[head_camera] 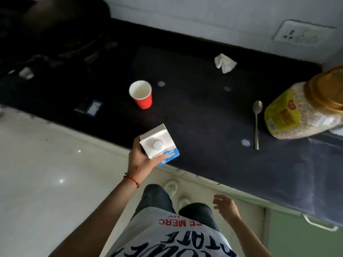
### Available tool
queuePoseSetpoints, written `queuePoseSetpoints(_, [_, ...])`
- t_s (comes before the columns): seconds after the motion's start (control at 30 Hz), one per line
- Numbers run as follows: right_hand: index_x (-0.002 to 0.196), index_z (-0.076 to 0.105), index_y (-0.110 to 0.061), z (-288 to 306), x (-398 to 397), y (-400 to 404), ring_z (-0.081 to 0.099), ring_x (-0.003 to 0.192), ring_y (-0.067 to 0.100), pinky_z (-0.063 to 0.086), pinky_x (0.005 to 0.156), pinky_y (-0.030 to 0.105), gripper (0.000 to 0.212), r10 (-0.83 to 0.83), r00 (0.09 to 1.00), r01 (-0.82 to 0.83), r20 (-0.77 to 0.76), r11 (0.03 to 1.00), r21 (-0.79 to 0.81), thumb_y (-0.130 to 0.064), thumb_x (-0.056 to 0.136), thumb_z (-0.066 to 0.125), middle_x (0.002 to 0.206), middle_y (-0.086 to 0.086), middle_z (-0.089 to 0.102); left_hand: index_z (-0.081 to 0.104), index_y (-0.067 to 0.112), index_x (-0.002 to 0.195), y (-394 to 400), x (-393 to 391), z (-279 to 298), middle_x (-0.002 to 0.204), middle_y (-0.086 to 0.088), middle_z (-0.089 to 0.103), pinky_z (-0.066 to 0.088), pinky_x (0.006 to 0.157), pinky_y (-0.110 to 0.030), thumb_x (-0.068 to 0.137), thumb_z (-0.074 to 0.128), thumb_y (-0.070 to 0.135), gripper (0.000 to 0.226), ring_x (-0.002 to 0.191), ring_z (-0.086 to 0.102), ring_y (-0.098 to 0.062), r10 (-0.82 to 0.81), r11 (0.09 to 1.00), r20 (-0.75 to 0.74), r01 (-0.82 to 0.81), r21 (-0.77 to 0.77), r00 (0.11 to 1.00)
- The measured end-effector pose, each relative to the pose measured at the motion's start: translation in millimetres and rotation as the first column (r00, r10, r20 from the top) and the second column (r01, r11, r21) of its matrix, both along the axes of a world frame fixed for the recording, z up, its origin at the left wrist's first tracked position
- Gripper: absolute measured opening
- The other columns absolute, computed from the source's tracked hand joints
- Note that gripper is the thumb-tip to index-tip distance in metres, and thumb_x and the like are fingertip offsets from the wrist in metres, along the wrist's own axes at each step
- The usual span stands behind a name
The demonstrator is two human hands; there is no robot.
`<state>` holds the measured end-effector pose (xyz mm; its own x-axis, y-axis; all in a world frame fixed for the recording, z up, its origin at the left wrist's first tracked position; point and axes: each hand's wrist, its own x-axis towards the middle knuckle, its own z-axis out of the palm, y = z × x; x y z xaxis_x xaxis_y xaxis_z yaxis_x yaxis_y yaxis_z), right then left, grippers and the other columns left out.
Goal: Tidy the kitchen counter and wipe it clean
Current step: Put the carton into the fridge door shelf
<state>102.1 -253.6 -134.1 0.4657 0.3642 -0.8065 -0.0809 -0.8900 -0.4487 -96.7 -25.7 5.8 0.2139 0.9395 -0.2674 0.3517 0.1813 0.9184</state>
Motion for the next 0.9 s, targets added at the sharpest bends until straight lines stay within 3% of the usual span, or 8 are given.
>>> queuePoseSetpoints(0.07, [0.106, 0.063, -0.002, -5, 10, 5, 0.060, 0.080, 0.029, 0.043, 0.053, 0.017, 0.023, 0.129, 0.992, -0.129, -0.017, 0.992, 0.002, 0.000, 0.087, 0.050, 0.092, 0.012, 0.062, 0.052, 0.016, 0.106, -21, -25, -1, 0.093, 0.014, 0.065, 0.052, 0.065, -0.009, 0.048, 0.082, 0.020, 0.065, 0.083, 0.063, 0.012, 0.133, 0.991, -0.008, -0.133, -0.016, 0.991])
queuePoseSetpoints(0.17, [0.099, 0.060, -0.022, -7, 16, 15, 0.063, 0.093, 0.028, 0.045, 0.055, 0.005, 0.016, 0.279, 0.960, -0.279, -0.018, 0.960, -0.022, -0.013, 0.087, 0.054, 0.101, 0.008, 0.066, 0.054, 0.013, 0.107, -64, -64, -9, 0.102, -0.002, 0.068, 0.056, 0.069, -0.023, 0.047, 0.083, 0.027, 0.068, 0.093, 0.067, -0.010, 0.338, 0.939, -0.023, -0.338, -0.059, 0.941])
queuePoseSetpoints(0.27, [0.096, 0.059, -0.022, -1, 15, 29, 0.061, 0.079, 0.024, 0.047, 0.046, 0.010, 0.013, 0.398, 0.917, -0.398, -0.007, 0.917, -0.012, -0.014, 0.088, 0.052, 0.093, 0.009, 0.067, 0.053, 0.025, 0.100, -114, -98, -12, 0.101, 0.001, 0.065, 0.054, 0.073, -0.030, 0.044, 0.083, 0.032, 0.064, 0.095, 0.064, -0.018, 0.587, 0.803, -0.018, -0.585, -0.112, 0.809])
queuePoseSetpoints(0.4, [0.101, 0.064, 0.002, -2, -7, 51, 0.058, 0.064, 0.022, 0.044, 0.057, 0.025, 0.020, 0.586, 0.809, -0.586, -0.045, 0.810, 0.011, 0.000, 0.088, 0.050, 0.074, 0.004, 0.063, 0.048, 0.019, 0.107, -178, -145, -15, 0.104, -0.001, 0.061, 0.049, 0.068, -0.025, 0.062, 0.082, 0.010, 0.057, 0.101, 0.059, -0.024, 0.781, 0.609, -0.086, -0.785, -0.115, 0.619])
queuePoseSetpoints(0.57, [0.107, 0.060, 0.006, 5, -78, 90, 0.059, 0.069, 0.025, 0.044, 0.054, 0.023, 0.022, 0.778, 0.624, -0.778, -0.073, 0.627, 0.030, 0.001, 0.089, 0.049, 0.076, 0.009, 0.061, 0.043, 0.010, 0.119, -250, -205, -20, 0.119, -0.011, 0.058, 0.049, 0.075, -0.031, 0.069, 0.078, 0.010, 0.061, 0.101, 0.052, -0.021, 0.905, 0.349, -0.216, -0.930, -0.120, 0.367])
queuePoseSetpoints(0.67, [0.107, 0.060, 0.007, 13, -137, 115, 0.056, 0.063, 0.018, 0.045, 0.043, 0.012, 0.022, 0.868, 0.493, -0.866, -0.055, 0.496, 0.066, 0.003, 0.089, 0.048, 0.082, 0.013, 0.060, 0.043, 0.011, 0.119, -286, -239, -23, 0.121, -0.012, 0.058, 0.049, 0.081, -0.038, 0.068, 0.078, 0.010, 0.061, 0.100, 0.051, -0.021, 0.939, 0.208, -0.250, -0.970, -0.124, 0.234])
queuePoseSetpoints(0.8, [0.109, 0.060, 0.007, 13, -222, 145, 0.055, 0.065, 0.018, 0.045, 0.052, 0.020, 0.024, 0.934, 0.357, -0.932, -0.033, 0.358, 0.062, -0.001, 0.089, 0.048, 0.081, 0.012, 0.060, 0.043, 0.019, 0.113, -328, -284, -31, 0.119, -0.009, 0.058, 0.049, 0.084, -0.041, 0.059, 0.083, 0.018, 0.067, 0.103, 0.052, -0.021, 0.966, 0.009, -0.255, -0.987, -0.159, 0.050])
queuePoseSetpoints(0.9, [0.109, 0.059, 0.006, 9, -287, 161, 0.054, 0.064, 0.018, 0.043, 0.042, 0.010, 0.023, 0.942, 0.334, -0.939, -0.031, 0.335, 0.073, 0.001, 0.089, 0.049, 0.086, 0.014, 0.060, 0.043, 0.022, 0.112, -345, -325, -36, 0.119, -0.007, 0.057, 0.049, 0.085, -0.041, 0.055, 0.082, 0.024, 0.069, 0.104, 0.053, -0.022, 0.966, -0.081, -0.257, -0.981, -0.174, -0.034])
